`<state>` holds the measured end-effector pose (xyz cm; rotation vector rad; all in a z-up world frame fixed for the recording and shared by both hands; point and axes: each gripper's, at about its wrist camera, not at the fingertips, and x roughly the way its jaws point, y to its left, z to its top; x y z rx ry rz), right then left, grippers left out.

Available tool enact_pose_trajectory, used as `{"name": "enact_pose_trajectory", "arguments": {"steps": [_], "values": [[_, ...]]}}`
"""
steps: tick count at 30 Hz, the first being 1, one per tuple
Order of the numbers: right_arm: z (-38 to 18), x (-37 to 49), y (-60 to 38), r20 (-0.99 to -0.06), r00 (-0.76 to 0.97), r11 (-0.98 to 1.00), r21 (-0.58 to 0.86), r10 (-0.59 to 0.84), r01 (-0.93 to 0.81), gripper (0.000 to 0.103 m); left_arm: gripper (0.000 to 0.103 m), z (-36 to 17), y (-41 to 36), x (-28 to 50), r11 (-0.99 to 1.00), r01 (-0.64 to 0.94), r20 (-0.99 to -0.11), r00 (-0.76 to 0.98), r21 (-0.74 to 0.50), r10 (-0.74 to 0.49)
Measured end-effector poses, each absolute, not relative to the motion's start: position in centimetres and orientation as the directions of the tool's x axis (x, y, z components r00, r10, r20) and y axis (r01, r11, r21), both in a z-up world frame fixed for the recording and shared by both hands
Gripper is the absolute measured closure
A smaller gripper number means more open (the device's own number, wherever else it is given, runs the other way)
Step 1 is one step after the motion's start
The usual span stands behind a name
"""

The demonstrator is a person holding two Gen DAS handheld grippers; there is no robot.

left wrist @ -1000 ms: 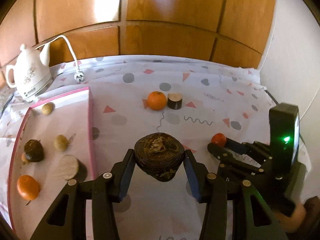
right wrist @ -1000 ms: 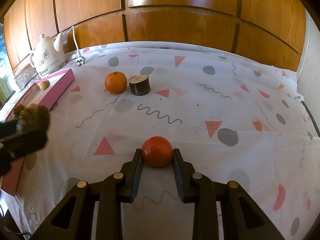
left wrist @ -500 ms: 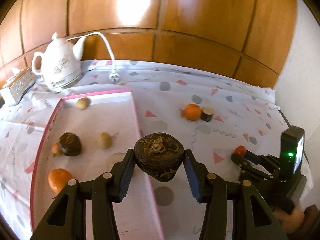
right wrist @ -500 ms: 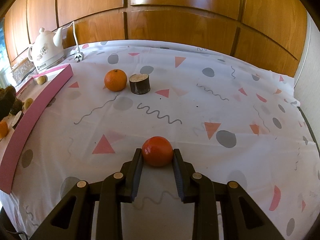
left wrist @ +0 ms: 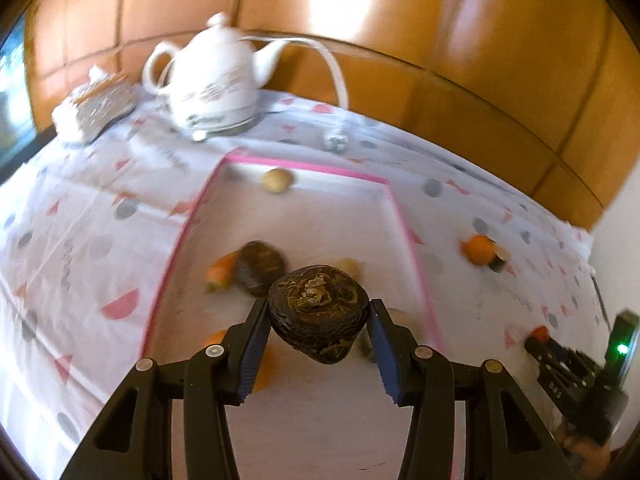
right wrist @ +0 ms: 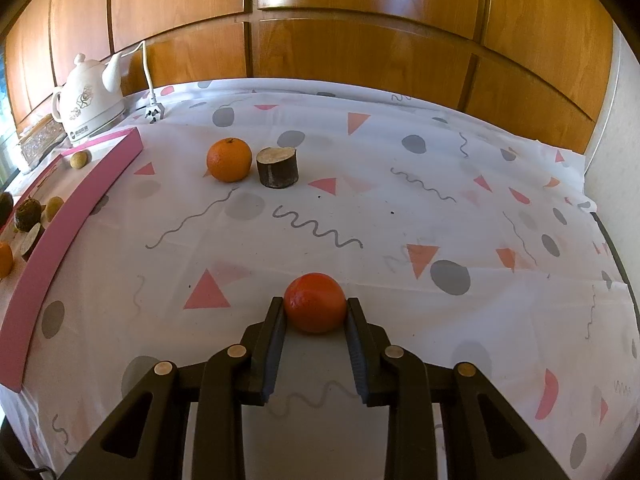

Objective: Organize fruits
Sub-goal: 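Carry the tuber into the tray and open the left tool while the right tool holds the red fruit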

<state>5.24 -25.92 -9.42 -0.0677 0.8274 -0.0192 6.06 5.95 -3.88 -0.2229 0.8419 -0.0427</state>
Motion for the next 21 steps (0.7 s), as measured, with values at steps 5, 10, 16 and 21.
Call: {"name": "enact_pose_trajectory", "arguments": {"steps": [5, 10, 16, 21], "values": [[-9.4, 5.2, -25.9, -0.735, 0.677, 0.998, -0.066, -0.043, -0.009, 0.074, 0.053, -4.3, 7.8, 6.2, 0.966, -0.066, -0.735, 0.662, -0.250, -0.145], [-9.4, 5.3, -26.0, -0.735, 0.676, 0.998, -0.062, -0.043, -0.005, 0.073, 0.051, -4.5, 7.0, 6.8, 0.970, -0.050, -0.734, 0.663, -0.237, -0.146], [-9.4, 5.3, -26.0, -0.737, 0.674, 0.998, -0.063, -0.045, -0.003, 0.074, 0.046, -4.8, 6.3, 7.0, 0.977, -0.044, -0.743, 0.657, -0.209, -0.129], [-9.4, 5.5, -25.8, -0.744, 0.666, 0.998, -0.060, -0.057, 0.019, 0.074, 0.046, -5.0, 5.9, 6.4, 0.985, -0.068, -0.751, 0.657, -0.156, -0.074]]}}
